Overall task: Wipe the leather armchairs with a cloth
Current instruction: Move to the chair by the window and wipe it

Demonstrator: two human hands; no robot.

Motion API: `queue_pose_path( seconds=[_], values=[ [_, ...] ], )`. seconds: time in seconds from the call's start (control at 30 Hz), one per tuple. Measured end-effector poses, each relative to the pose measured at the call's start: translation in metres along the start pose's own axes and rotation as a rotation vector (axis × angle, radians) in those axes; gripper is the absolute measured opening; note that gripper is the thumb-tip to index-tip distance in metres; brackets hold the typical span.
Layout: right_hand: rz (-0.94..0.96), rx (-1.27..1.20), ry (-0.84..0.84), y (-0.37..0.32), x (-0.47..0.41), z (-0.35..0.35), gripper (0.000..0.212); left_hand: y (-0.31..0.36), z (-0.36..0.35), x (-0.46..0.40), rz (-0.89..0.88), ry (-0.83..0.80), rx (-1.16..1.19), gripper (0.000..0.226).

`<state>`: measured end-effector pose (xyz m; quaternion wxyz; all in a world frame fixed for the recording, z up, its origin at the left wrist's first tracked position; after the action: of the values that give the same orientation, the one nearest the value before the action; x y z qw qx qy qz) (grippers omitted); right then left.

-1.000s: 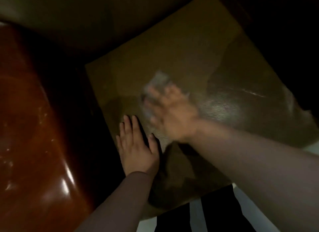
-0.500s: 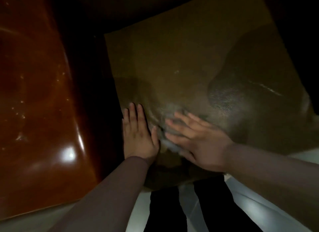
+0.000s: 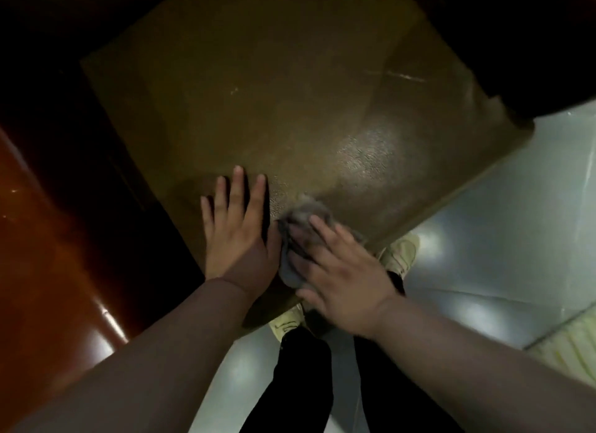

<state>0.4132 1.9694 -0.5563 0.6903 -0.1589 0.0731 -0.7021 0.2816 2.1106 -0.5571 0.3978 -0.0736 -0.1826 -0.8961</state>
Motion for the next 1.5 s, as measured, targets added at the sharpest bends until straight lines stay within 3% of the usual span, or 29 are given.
queue_pose_path(
  seconds=[0.03, 0.1, 0.2, 0.27, 0.3, 0.33, 0.43, 0.53, 0.6, 0.7, 0.77, 0.87, 0.97, 1.03, 1.1, 1.17, 1.23, 1.4, 1.5],
  values=[
    [0.046, 0.034, 0.029, 0.021, 0.006, -0.002, 0.061, 0.002, 0.0, 0.001, -0.058, -0.008, -0.028, 0.074],
    [-0.115, 0.088, 0.119, 0.068, 0.024, -0.003, 0.066, 0.003, -0.002, 0.005, -0.116, -0.021, -0.066, 0.073],
    [-0.654, -0.031, 0.27, 0.104, 0.041, 0.0, 0.07, 0.001, -0.006, 0.006, -0.127, 0.024, -0.092, 0.076],
    [-0.976, -0.255, 0.369, 0.074, 0.03, -0.005, 0.073, 0.003, -0.011, 0.007, -0.128, 0.063, -0.094, 0.077],
    [-1.024, -0.298, 0.385, 0.046, 0.022, -0.01, 0.073, 0.003, -0.014, 0.009, -0.129, 0.059, -0.089, 0.078],
    [-0.965, -0.276, 0.38, 0.016, 0.014, -0.018, 0.072, 0.002, -0.016, 0.009, -0.13, 0.038, -0.079, 0.078],
    [-0.506, -0.164, 0.155, -0.059, 0.012, -0.049, 0.081, -0.003, -0.013, 0.013, -0.158, -0.081, -0.033, 0.078],
    [-0.252, 0.094, 0.165, 0.002, 0.023, -0.049, 0.083, -0.008, 0.003, 0.007, -0.175, -0.124, -0.062, 0.072],
    [-0.433, 0.137, 0.239, 0.059, 0.035, -0.034, 0.082, -0.011, 0.009, 0.011, -0.111, -0.154, -0.069, 0.07],
    [-1.092, -0.382, 0.409, 0.088, 0.043, -0.019, 0.079, -0.009, 0.001, 0.022, -0.001, -0.177, -0.051, 0.069],
    [-1.285, -0.67, 0.49, 0.046, 0.021, -0.027, 0.082, -0.009, -0.005, 0.021, 0.014, -0.125, -0.073, 0.07],
    [-1.288, -0.838, 0.468, -0.061, -0.002, -0.048, 0.082, -0.008, -0.006, 0.015, -0.004, -0.118, -0.079, 0.072],
    [-1.348, -1.029, 0.233, -0.139, 0.003, -0.053, 0.095, -0.004, -0.002, 0.02, -0.164, -0.157, -0.115, 0.069],
    [-1.42, -1.114, 0.38, -0.097, -0.002, -0.048, 0.091, -0.001, -0.003, 0.022, -0.238, -0.17, -0.12, 0.066],
    [-1.565, -0.967, 0.562, -0.015, -0.007, -0.022, 0.081, 0.002, -0.007, 0.019, -0.255, -0.173, -0.141, 0.065],
    [-1.612, -0.885, 0.598, 0.049, -0.009, 0.001, 0.079, 0.001, -0.012, 0.019, -0.258, -0.157, -0.163, 0.064],
    [-1.608, -0.876, 0.488, 0.048, -0.003, 0.002, 0.079, 0.001, -0.015, 0.024, -0.259, -0.173, -0.176, 0.063],
    [-1.254, -0.756, 0.079, -0.058, 0.028, -0.021, 0.076, 0.011, 0.001, 0.019, -0.225, -0.305, -0.147, 0.068],
    [-1.344, -0.864, 0.087, -0.047, 0.035, 0.007, 0.063, 0.024, 0.031, 0.01, -0.178, -0.459, -0.109, 0.067]
  ],
)
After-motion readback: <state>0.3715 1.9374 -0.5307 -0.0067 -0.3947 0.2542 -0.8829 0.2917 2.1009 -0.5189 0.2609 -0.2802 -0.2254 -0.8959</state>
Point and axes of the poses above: each hand's wrist, its own x-axis away from the middle knuckle, its own z-axis out of the back of the hand, y = z × x, the point moved 2 cm from there along -x, towards the middle knuckle, and after that the axes turned 8 degrees about -z, right-handed, at the moved point
